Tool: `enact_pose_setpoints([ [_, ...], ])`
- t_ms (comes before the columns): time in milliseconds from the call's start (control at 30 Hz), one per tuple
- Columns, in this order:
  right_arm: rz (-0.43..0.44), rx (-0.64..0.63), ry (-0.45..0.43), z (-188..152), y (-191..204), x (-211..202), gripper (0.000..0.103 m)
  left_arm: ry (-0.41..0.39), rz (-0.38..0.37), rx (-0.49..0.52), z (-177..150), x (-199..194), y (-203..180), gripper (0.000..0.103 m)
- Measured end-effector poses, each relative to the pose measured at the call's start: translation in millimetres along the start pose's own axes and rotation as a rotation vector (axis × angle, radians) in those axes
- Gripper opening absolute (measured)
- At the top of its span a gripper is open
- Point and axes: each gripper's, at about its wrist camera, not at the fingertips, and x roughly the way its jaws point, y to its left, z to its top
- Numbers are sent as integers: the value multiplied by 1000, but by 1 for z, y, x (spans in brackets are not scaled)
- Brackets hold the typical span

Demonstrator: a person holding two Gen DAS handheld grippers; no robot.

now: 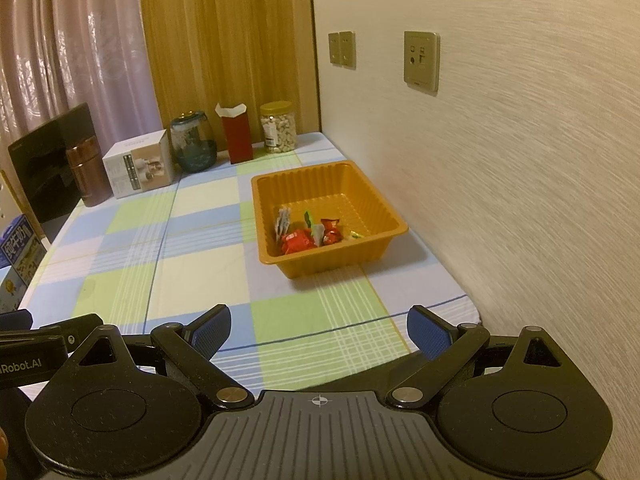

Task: Organize snacks

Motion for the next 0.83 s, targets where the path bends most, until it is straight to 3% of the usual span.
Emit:
enact_pose_setpoints([
  [833,-3,0,0,-1,0,2,94,-14,-12,1,-1,1,-1,103],
])
